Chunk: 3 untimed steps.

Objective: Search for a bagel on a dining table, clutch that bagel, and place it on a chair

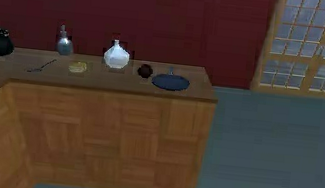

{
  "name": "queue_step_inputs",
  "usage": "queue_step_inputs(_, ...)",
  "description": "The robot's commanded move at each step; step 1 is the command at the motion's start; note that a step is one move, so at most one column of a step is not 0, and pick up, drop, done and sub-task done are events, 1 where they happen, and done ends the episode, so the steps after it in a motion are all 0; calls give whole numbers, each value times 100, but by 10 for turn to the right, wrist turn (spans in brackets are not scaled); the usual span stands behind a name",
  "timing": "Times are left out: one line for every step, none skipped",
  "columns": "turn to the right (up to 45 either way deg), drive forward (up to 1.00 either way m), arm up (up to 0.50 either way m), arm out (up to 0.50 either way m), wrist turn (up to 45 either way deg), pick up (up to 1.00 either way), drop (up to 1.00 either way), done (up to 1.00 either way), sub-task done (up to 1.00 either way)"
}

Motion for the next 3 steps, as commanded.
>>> queue_step_inputs(-450, 0, 0, 0, 0, 0, 0, 0, 0)
queue_step_inputs(-450, 0, 0, 0, 0, 0, 0, 0, 0)
queue_step_inputs(-450, 0, 0, 0, 0, 0, 0, 0, 0)
